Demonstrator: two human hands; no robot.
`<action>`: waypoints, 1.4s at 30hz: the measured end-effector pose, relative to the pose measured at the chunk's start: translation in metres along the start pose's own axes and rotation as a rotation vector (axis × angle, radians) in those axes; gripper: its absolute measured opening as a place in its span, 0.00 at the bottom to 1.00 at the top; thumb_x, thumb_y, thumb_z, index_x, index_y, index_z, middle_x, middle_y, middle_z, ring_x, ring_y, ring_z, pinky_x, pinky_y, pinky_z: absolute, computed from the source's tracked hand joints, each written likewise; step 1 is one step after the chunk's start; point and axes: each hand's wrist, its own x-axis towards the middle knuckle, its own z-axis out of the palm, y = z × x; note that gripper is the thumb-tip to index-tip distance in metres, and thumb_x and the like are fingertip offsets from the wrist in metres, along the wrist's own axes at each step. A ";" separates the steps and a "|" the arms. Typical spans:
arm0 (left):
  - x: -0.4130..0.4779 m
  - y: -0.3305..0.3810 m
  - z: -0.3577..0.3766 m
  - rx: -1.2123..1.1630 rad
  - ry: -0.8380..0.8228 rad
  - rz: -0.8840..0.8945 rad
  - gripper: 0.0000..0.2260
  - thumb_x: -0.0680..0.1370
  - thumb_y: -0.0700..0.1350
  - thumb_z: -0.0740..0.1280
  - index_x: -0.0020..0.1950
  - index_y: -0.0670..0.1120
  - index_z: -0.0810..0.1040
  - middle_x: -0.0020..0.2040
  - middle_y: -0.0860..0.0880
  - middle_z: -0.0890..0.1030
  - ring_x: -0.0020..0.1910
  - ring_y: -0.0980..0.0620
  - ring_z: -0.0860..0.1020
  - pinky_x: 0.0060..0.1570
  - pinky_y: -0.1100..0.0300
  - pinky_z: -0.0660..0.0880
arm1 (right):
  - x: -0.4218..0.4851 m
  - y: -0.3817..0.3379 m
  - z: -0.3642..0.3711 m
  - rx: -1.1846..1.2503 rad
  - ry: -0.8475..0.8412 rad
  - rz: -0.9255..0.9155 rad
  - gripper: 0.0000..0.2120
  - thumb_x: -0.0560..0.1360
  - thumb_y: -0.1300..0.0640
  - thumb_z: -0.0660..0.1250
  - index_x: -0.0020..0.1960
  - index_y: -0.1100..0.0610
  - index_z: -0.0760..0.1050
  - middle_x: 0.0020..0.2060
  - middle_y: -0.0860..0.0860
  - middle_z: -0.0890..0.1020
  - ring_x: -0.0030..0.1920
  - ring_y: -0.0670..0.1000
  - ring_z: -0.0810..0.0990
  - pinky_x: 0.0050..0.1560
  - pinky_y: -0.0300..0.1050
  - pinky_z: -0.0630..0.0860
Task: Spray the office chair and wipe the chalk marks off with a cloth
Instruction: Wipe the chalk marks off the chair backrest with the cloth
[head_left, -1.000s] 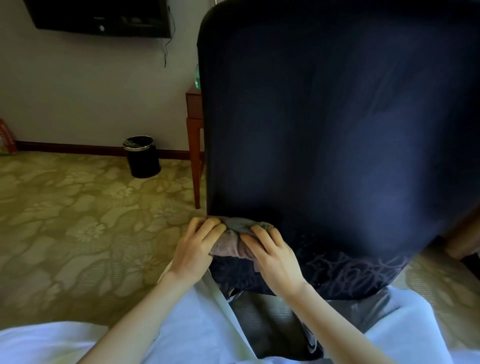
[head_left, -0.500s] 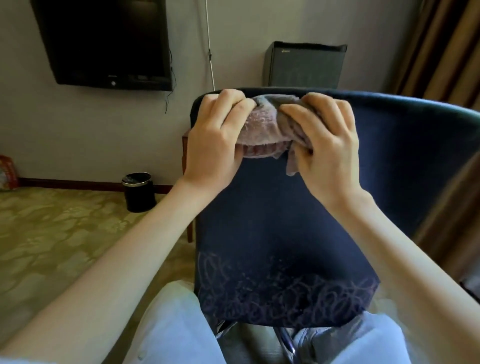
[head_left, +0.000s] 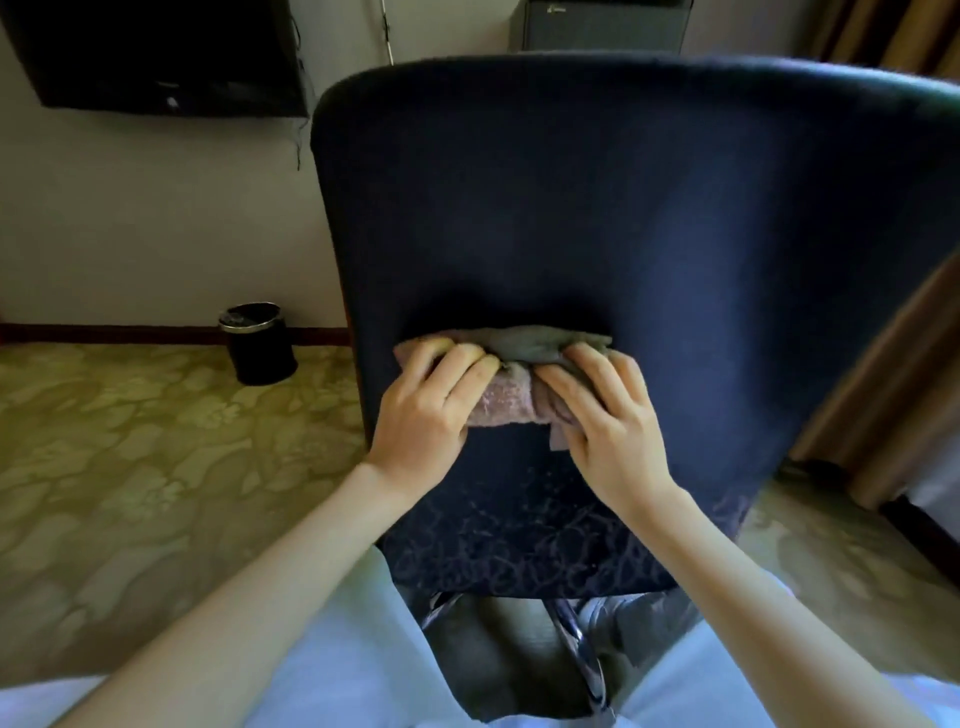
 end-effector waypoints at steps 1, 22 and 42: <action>-0.013 0.002 0.007 -0.008 -0.017 0.002 0.16 0.72 0.29 0.60 0.54 0.39 0.82 0.49 0.44 0.81 0.51 0.44 0.73 0.50 0.55 0.73 | -0.017 -0.001 0.009 0.006 -0.025 0.012 0.13 0.77 0.65 0.62 0.60 0.63 0.79 0.61 0.59 0.74 0.53 0.64 0.73 0.63 0.49 0.70; -0.149 0.040 0.066 -0.172 -0.477 -0.125 0.14 0.68 0.37 0.59 0.46 0.44 0.82 0.43 0.49 0.79 0.45 0.49 0.73 0.30 0.57 0.76 | -0.166 -0.046 0.069 0.133 -0.435 0.424 0.23 0.62 0.69 0.70 0.56 0.57 0.77 0.56 0.51 0.74 0.51 0.55 0.73 0.42 0.47 0.79; 0.102 -0.009 -0.069 0.049 0.209 -0.031 0.11 0.75 0.34 0.62 0.54 0.40 0.80 0.51 0.43 0.79 0.51 0.45 0.74 0.44 0.62 0.70 | 0.119 -0.023 -0.058 -0.009 0.288 0.051 0.15 0.72 0.68 0.64 0.57 0.61 0.81 0.58 0.60 0.79 0.51 0.63 0.76 0.55 0.43 0.70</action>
